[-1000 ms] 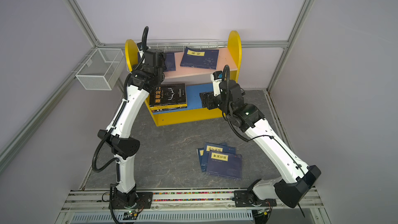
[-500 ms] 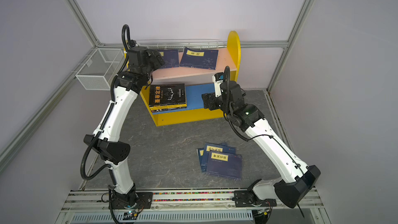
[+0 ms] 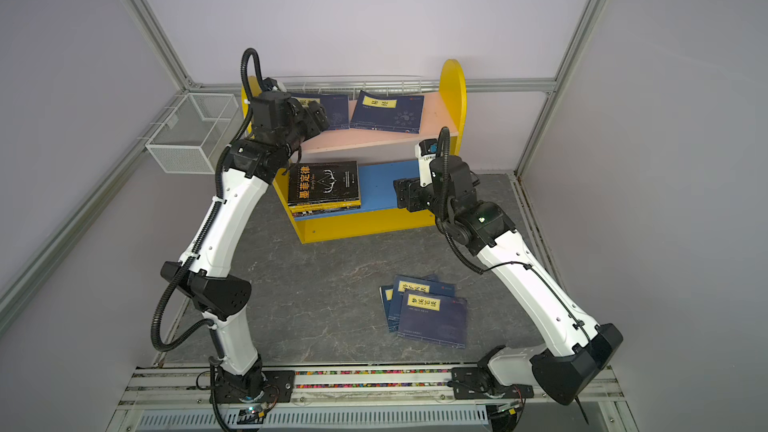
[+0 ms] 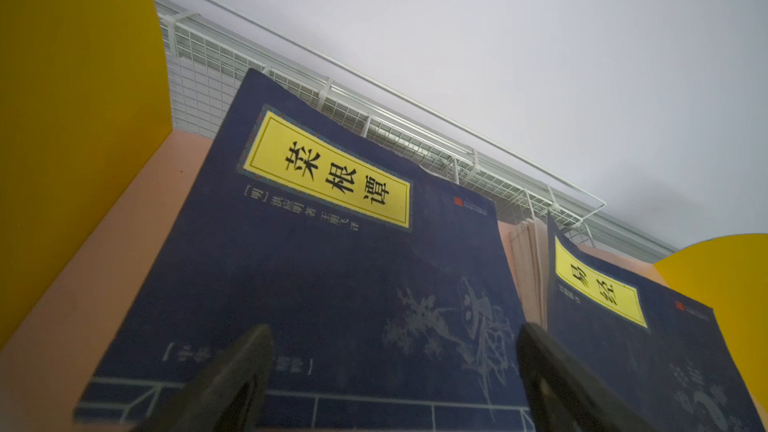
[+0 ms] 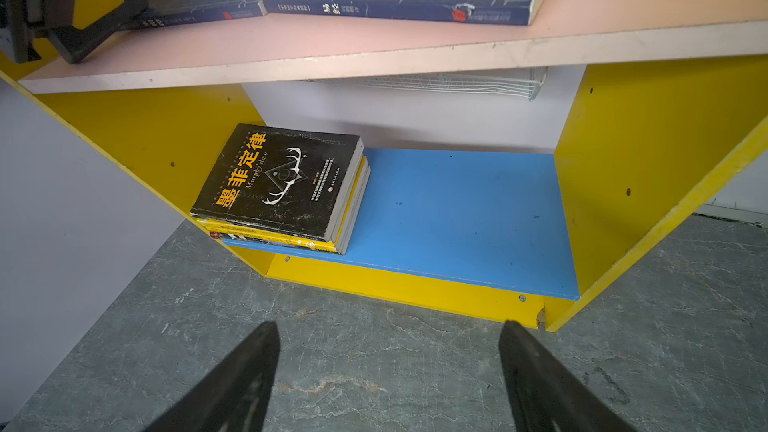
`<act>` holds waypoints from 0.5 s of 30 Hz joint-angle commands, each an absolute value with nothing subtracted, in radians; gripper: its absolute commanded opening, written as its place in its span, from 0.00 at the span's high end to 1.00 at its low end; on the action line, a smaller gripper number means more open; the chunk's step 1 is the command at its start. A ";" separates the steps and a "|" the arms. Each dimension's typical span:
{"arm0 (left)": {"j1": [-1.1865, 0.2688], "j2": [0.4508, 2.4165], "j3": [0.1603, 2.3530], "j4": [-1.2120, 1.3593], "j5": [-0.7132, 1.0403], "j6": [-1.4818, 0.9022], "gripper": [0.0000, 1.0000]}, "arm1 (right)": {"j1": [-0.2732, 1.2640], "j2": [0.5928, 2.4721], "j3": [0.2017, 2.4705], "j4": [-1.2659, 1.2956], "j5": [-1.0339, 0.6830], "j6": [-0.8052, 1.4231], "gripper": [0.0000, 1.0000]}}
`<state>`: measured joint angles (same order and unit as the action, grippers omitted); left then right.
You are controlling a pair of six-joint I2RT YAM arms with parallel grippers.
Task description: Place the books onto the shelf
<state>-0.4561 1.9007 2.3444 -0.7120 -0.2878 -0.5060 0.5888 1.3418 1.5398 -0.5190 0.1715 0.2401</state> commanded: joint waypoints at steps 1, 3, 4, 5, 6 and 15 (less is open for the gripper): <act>-0.468 1.881 2.301 -0.927 -0.322 -0.511 0.07 | 0.581 1.322 1.514 -0.500 0.172 0.253 0.14; -0.468 1.843 2.308 -0.903 -0.357 -0.486 0.07 | 0.580 1.325 1.507 -0.494 0.166 0.255 0.14; -0.468 1.837 2.318 -0.895 -0.375 -0.470 0.07 | 0.580 1.328 1.506 -0.494 0.163 0.259 0.14; -0.468 1.842 2.344 -0.898 -0.395 -0.450 0.07 | 0.579 1.332 1.506 -0.494 0.156 0.263 0.14; -0.464 1.862 2.390 -0.918 -0.415 -0.434 0.06 | 0.578 1.335 1.506 -0.493 0.148 0.266 0.14; -0.399 2.084 2.652 -0.993 -0.491 -0.418 0.06 | 0.575 1.335 1.498 -0.499 0.140 0.268 0.14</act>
<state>-0.4229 2.0331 2.6320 -0.9230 -0.4118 -0.4328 0.5823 1.3411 1.5139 -0.5182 0.1486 0.2619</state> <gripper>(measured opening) 0.942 0.857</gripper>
